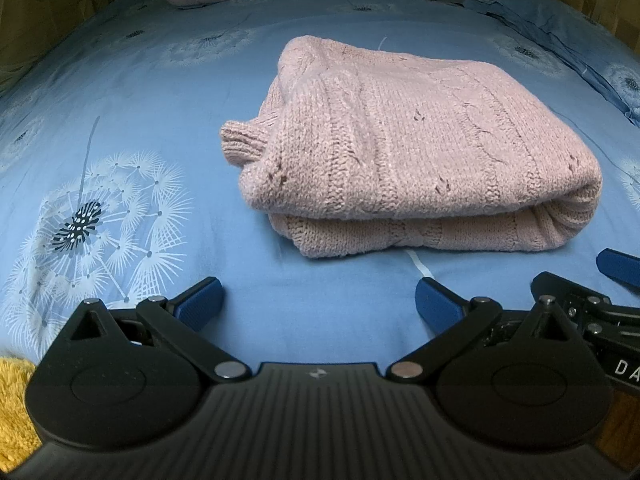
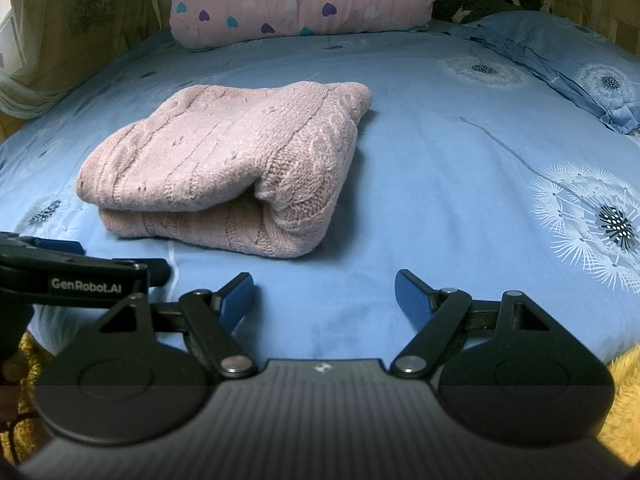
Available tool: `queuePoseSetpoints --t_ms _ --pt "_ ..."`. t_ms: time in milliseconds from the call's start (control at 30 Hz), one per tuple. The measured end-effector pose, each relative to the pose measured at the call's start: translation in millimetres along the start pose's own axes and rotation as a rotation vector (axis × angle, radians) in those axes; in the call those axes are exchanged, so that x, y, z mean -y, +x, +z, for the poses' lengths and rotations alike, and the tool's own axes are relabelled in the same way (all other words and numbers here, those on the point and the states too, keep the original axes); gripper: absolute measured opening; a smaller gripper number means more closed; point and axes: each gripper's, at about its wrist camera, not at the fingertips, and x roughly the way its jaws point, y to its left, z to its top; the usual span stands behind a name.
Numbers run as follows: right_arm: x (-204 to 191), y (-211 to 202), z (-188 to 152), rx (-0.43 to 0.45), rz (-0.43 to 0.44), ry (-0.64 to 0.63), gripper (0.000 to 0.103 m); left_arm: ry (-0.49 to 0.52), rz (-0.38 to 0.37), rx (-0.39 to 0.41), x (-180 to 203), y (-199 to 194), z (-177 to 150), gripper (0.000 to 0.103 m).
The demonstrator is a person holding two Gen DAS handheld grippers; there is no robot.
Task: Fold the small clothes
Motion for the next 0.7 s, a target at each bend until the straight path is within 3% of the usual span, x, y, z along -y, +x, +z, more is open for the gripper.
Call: queuePoseSetpoints --t_ms 700 --pt "-2.4 -0.1 -0.1 -0.005 -0.004 -0.001 0.079 0.002 -0.001 -0.001 0.0 0.6 -0.7 0.103"
